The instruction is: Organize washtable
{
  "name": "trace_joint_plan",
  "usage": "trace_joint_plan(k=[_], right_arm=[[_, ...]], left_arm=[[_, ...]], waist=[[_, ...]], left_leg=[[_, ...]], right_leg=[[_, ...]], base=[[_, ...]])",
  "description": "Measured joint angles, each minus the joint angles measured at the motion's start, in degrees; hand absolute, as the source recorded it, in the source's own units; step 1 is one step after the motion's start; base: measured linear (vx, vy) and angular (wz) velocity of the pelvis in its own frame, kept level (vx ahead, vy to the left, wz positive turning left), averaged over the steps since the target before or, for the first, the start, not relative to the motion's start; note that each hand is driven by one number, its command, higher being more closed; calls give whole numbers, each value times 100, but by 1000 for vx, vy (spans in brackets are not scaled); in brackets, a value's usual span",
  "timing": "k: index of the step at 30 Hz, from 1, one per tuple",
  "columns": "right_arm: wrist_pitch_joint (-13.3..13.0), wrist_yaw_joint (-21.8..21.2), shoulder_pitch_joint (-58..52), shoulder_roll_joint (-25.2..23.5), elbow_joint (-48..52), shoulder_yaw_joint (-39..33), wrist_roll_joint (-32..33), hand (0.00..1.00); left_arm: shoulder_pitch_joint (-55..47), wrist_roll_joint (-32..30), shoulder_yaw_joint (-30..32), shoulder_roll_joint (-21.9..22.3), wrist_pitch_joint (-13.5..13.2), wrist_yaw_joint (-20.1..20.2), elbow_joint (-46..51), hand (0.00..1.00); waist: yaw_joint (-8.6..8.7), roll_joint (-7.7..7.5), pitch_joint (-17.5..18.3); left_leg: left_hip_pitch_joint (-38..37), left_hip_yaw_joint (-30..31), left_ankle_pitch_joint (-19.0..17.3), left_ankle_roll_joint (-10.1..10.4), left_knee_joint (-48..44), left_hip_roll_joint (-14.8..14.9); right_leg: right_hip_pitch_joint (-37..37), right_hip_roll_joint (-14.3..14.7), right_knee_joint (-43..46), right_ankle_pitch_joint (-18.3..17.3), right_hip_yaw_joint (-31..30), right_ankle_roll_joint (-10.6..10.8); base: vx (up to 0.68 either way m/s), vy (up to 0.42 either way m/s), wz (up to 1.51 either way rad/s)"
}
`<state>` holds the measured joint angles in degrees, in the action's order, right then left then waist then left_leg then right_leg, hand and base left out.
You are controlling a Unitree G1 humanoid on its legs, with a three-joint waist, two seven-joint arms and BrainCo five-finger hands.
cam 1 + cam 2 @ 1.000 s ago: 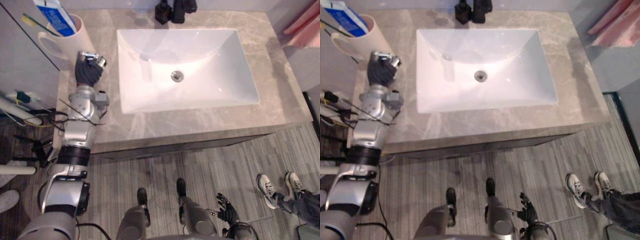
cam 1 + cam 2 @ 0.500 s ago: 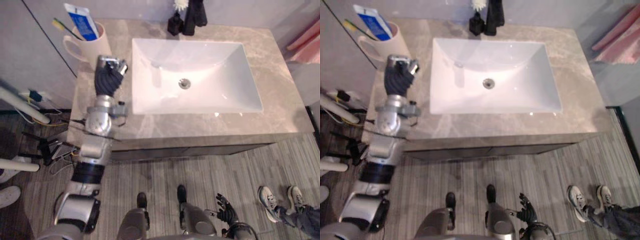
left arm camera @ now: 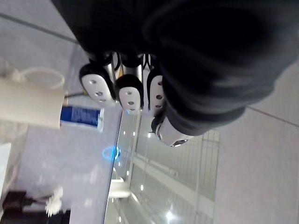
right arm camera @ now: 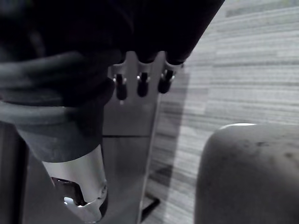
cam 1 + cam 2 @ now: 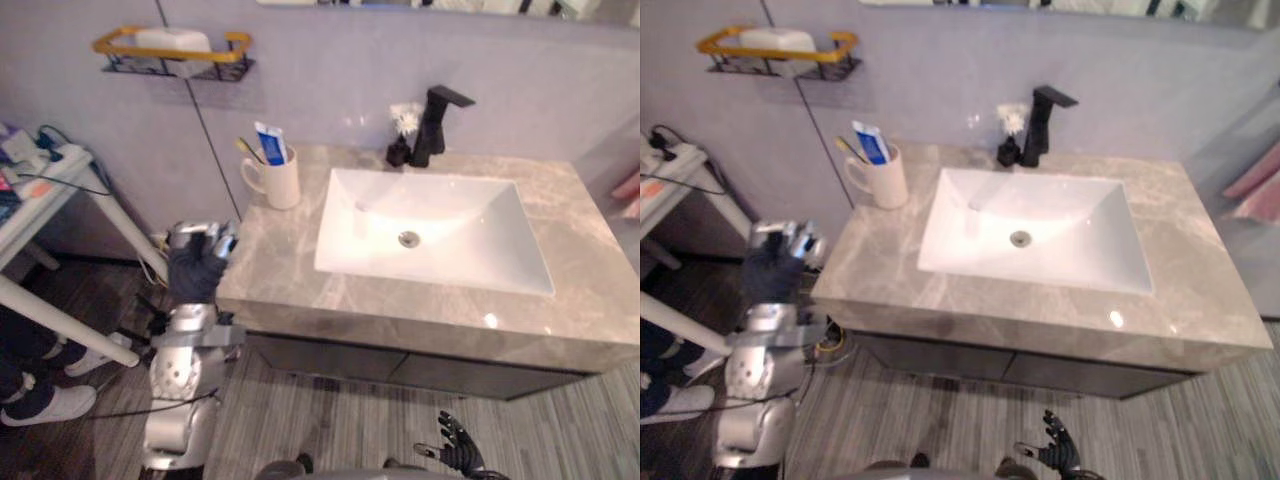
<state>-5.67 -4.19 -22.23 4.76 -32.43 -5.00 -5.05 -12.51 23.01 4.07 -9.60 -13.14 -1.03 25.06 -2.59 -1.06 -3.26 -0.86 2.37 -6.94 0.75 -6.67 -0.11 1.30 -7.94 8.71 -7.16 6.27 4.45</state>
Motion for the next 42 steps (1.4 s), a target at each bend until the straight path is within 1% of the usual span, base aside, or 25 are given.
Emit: trace_joint_plan(k=[2, 3, 5, 6, 7, 8, 9, 10, 11, 13, 16, 18, 19, 20, 21, 22, 23, 24, 26, 27, 30, 37, 39, 41, 42], right_arm=[[1, 2, 44, -68, -13, -4, -1, 0], [-2, 0, 57, -157, -41, -4, -3, 0], [1, -2, 31, -260, -197, 21, -8, 0], [12, -32, 46, -281, -285, 56, -21, 0], [24, -52, 38, -286, -300, 54, -22, 0], [55, -65, 47, -285, -345, 50, -23, 0], [78, -71, 47, -283, -443, 50, -23, 0], [106, -74, 56, -285, -501, 49, -22, 0], [125, -77, 53, -283, -522, 45, -22, 0], [148, -76, 53, -267, -644, 42, -21, 0], [164, -75, 37, -263, -716, 29, -6, 0], [159, -66, 83, -257, -805, 26, -6, 0], [156, -68, 111, -254, -852, 21, -4, 0], [155, -55, 172, -238, -938, 20, 0, 0], [153, -41, 178, -216, -937, 46, -1, 0], [143, -88, 183, -202, -942, 60, 22, 0], [35, -291, 190, -190, -967, 40, 271, 0], [-28, -316, 200, -202, -980, 41, 397, 0], [15, -153, 208, -229, -1084, 45, 273, 0], [-23, -151, 209, -223, -1129, 19, 270, 0], [-65, -73, 227, -224, -1240, -110, 269, 0], [-32, 49, 299, -172, -1399, -199, 237, 0], [-25, 48, 414, -153, -1391, -194, 216, 0], [-9, 54, 497, -150, -1386, -186, 214, 0], [3, 66, 479, -186, -1380, -184, 212, 0]], left_arm=[[-442, 8, 192, 147, 25, 103, -57, 100], [-674, 23, 313, 225, 59, 144, -177, 0], [-842, 125, 466, 365, 120, 227, -580, 0], [-926, 130, 568, 510, 172, 227, -1017, 0], [-966, 129, 600, 546, 186, 227, -1255, 0], [-1012, 128, 686, 586, 237, 231, -1626, 0], [-1006, 106, 696, 600, 325, 232, -2124, 0], [-995, 95, 692, 606, 379, 237, -2478, 0], [-988, 74, 689, 618, 409, 242, -2810, 0], [-977, -204, 693, 666, 518, 247, -3757, 0], [-883, -448, 689, 698, 588, 301, -4503, 0], [-828, -830, 663, 761, 633, 341, -5202, 0], [-823, -926, 658, 784, 633, 340, -5379, 0], [-821, -1214, 612, 841, 649, 334, -5852, 0], [-832, -1395, 533, 840, 669, 333, -6092, 0], [-836, -1501, 496, 838, 674, 334, -6238, 0], [-844, -1642, 476, 876, 669, 347, -6382, 0], [-824, -1749, 480, 876, 666, 343, -6404, 0], [-756, -1818, 484, 879, 662, 352, -6585, 0], [-668, -1877, 489, 878, 655, 347, -6757, 0], [-520, -2104, 512, 838, 657, 324, -7023, 0], [-456, -2149, 568, 839, 639, 174, -7132, 0], [-366, -2150, 614, 827, 641, 161, -7132, 0], [-85, -2163, 659, 823, 678, 83, -7121, 0], [64, -2214, 597, 826, 746, 79, -7159, 0]], waist=[[-10, -38, 76], [-74, -68, 102], [-172, -53, 215], [-174, -91, 284], [-174, -32, 311], [-166, -29, 386], [-154, -62, 450], [-152, -31, 467], [-152, -38, 468], [-143, -43, 476], [-133, -56, 482], [-136, -74, 495], [-135, -73, 494], [-131, -71, 494], [-133, -71, 493], [-133, -71, 494], [-132, -71, 493], [-127, -68, 490], [-119, -72, 455], [-115, -30, 451], [-113, -6, 448], [-128, 3, 413], [-136, -9, 281], [-119, -99, 43], [-90, -124, -24]], left_leg=[[-42, 59, -18, 16, -8, -12], [-103, 76, -34, 24, -7, -9], [-123, 73, -63, 4, -9, 3], [-205, 72, -89, 3, -13, 5], [-204, 67, -113, 21, -26, 6], [-208, 57, -113, 23, -44, 12], [-218, 63, -100, 42, -61, 14], [-228, 74, -97, 41, -78, 14], [-255, 75, -98, 42, -81, 14], [-290, 94, -95, 42, -85, 6], [-298, 168, -69, 23, -90, -13], [-310, 213, -15, 45, -15, -22], [-318, 219, -4, 52, 5, -23], [-373, 219, 43, 48, 84, -24], [-393, 221, 50, 54, 105, -24], [-405, 220, 58, 63, 122, -23], [-430, 218, 94, 73, 191, -20], [-457, 218, 156, 64, 264, -18], [-530, 207, 186, 65, 301, -14], [-574, 190, 186, 65, 331, -12], [-612, 135, 186, 66, 376, 14], [-549, 10, 153, 83, 333, 19], [-359, 7, 23, 74, 58, 0], [155, 267, -253, 80, -630, -157], [370, 522, -350, 24, -891, -303]], right_leg=[[78, -18, 7, -23, 63, 3], [152, -19, 11, -48, 104, 11], [186, -19, 22, -72, 138, 22], [279, -21, 19, -88, 154, 24], [284, -22, 20, -96, 158, 26], [293, -23, 20, -95, 157, 27], [312, -24, 20, -95, 166, 28], [334, -23, 19, -96, 179, 29], [362, -24, 19, -98, 183, 32], [405, -31, 18, -99, 203, 36], [460, -47, 7, -107, 289, 48], [461, -54, 5, -111, 329, 55], [460, -56, 4, -111, 334, 55], [472, -59, 3, -116, 330, 62], [485, -59, 2, -121, 330, 68], [486, -58, 3, -124, 328, 70], [480, -57, 4, -125, 323, 71], [467, -56, 8, -125, 320, 71], [473, -52, 10, -125, 303, 70], [493, -49, 11, -127, 282, 70], [471, -23, 12, -128, 211, 68], [343, -17, 57, -136, 106, 75], [183, -35, 283, -251, 90, 83], [-219, -182, 1128, -674, 110, 218], [-381, -269, 1555, -844, 26, 221]], base=[[-19, -9, 21], [-30, -8, 11], [-23, -17, 9], [-9, -13, 8], [0, 0, 0], [0, 0, 0], [0, 0, 0], [0, 0, 0], [0, 0, 0], [-31, 3, 4], [-15, -2, 13], [-10, -11, 12], [-2, -12, 4], [0, 0, 0], [0, 0, 0], [0, 0, 0], [0, 0, 0], [0, 0, 0], [-7, 0, -3], [-27, 6, -7], [-37, 5, -10], [-18, 10, -9], [-34, 11, 3], [-46, -8, 53], [-30, -36, 93]])
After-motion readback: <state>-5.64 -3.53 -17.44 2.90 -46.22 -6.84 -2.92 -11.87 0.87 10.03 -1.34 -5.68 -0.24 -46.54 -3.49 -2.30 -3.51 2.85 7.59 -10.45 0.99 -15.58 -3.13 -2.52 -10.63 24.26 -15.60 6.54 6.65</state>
